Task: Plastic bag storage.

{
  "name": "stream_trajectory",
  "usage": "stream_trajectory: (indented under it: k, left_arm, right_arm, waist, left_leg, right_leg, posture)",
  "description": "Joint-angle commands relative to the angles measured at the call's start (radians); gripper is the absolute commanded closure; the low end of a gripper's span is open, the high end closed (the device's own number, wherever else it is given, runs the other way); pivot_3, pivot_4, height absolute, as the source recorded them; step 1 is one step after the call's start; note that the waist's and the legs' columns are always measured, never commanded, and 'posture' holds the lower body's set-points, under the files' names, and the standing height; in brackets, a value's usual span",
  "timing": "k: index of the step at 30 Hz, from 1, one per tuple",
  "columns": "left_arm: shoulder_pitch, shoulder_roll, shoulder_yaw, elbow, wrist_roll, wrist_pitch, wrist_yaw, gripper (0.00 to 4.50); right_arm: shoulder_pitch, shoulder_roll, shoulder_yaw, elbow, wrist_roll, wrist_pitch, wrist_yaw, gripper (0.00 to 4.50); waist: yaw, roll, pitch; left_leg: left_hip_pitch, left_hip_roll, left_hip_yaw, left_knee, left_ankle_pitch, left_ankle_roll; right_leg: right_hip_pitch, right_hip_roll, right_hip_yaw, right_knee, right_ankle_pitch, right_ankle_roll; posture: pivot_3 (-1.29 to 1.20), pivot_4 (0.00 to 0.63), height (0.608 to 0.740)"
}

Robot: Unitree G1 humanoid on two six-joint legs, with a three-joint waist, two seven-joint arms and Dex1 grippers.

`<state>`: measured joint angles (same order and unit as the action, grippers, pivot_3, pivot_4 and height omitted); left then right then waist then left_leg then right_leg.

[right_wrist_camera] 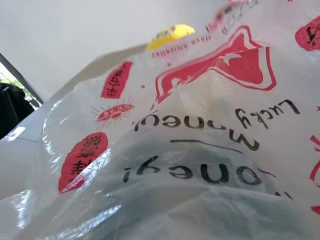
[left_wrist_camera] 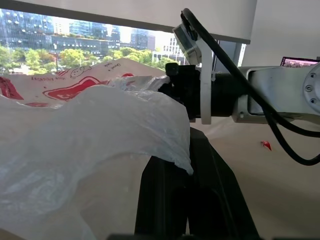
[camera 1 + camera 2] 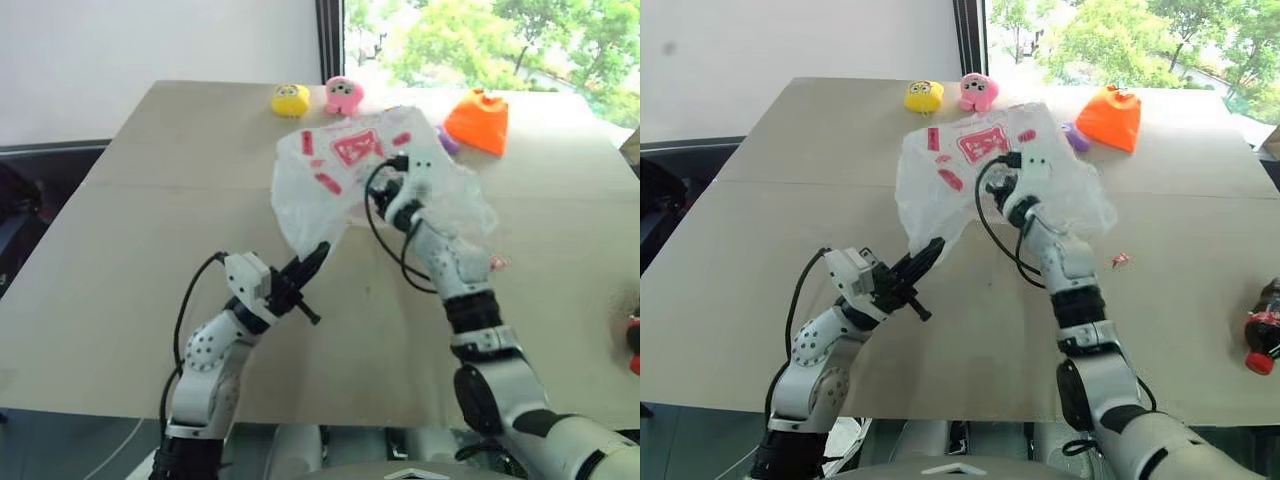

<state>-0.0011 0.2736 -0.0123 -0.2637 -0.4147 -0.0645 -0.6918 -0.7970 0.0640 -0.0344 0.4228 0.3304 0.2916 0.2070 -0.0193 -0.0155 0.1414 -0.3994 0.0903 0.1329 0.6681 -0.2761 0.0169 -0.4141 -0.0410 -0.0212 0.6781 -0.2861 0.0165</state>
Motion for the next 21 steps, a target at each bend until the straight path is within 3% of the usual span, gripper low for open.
stream_trajectory:
  k: [1, 3, 4, 10, 13, 17, 21]
  left_arm:
    - [-0.031, -0.019, -0.017, -0.001, 0.003, -0.001, 0.013, 4.5]
    - [-0.055, -0.034, -0.023, 0.013, 0.008, 0.003, 0.022, 4.5]
    - [-0.062, -0.04, -0.022, 0.018, 0.007, 0.005, 0.025, 4.5]
    - [-0.1, -0.061, -0.024, 0.063, 0.014, 0.0, 0.039, 4.5]
    - [-0.117, -0.066, -0.021, 0.086, 0.015, 0.0, 0.041, 4.5]
    - [-0.123, -0.075, -0.027, 0.11, 0.016, -0.001, 0.034, 4.5]
    - [-0.116, -0.091, -0.051, 0.127, 0.021, 0.0, 0.022, 4.5]
  right_arm:
    - [0.015, -0.022, 0.036, 0.014, -0.077, -0.069, 0.012, 1.45]
    - [0.086, -0.057, 0.089, -0.069, -0.102, -0.026, 0.061, 0.35]
    - [0.122, -0.071, 0.108, -0.12, -0.103, 0.004, 0.082, 0.04]
    - [0.451, -0.291, 0.165, -0.684, 0.002, 0.292, 0.23, 0.04]
    - [0.631, -0.41, 0.118, -0.923, 0.001, 0.283, 0.248, 0.04]
    - [0.798, -0.37, -0.03, -1.09, -0.04, 0.194, 0.096, 0.04]
    - [0.868, -0.343, -0.268, -1.148, -0.25, 0.121, -0.155, 0.04]
  waist:
    - [0.003, 0.0, 0.0]
    - [0.005, 0.0, 0.0]
    - [0.005, 0.0, 0.0]
    - [0.0, 0.0, 0.0]
    - [0.011, 0.0, 0.0]
    - [0.005, -0.001, 0.0]
    - [0.009, -0.001, 0.0]
  left_leg:
    - [0.0, 0.0, 0.0, 0.0, 0.0, 0.0]
    - [0.0, 0.0, 0.001, 0.0, 0.0, 0.0]
    - [0.0, 0.0, 0.001, 0.0, 0.0, 0.0]
    - [0.0, 0.0, -0.002, 0.0, 0.0, 0.0]
    - [0.0, 0.0, -0.004, 0.0, 0.0, 0.0]
    - [0.002, 0.0, -0.004, 0.0, 0.0, 0.0]
    - [0.003, -0.001, -0.004, 0.001, 0.0, 0.0]
  right_leg:
    - [0.0, 0.0, 0.0, 0.0, 0.0, 0.0]
    - [0.0, -0.001, 0.0, 0.0, 0.0, 0.0]
    - [0.0, -0.001, -0.001, 0.0, 0.0, 0.0]
    - [0.0, -0.001, 0.0, 0.001, 0.0, 0.0]
    - [0.001, -0.001, -0.001, 0.0, 0.0, 0.0]
    - [0.002, 0.001, -0.001, 0.001, 0.0, 0.0]
    - [0.002, 0.001, 0.0, 0.001, 0.0, 0.001]
  posture:
    - [0.0, 0.15, 0.74]
    - [0.0, 0.15, 0.74]
    - [0.0, 0.15, 0.74]
    - [0.0, 0.15, 0.74]
    - [0.0, 0.15, 0.74]
    - [0.0, 0.15, 0.74]
    - [0.0, 0.15, 0.74]
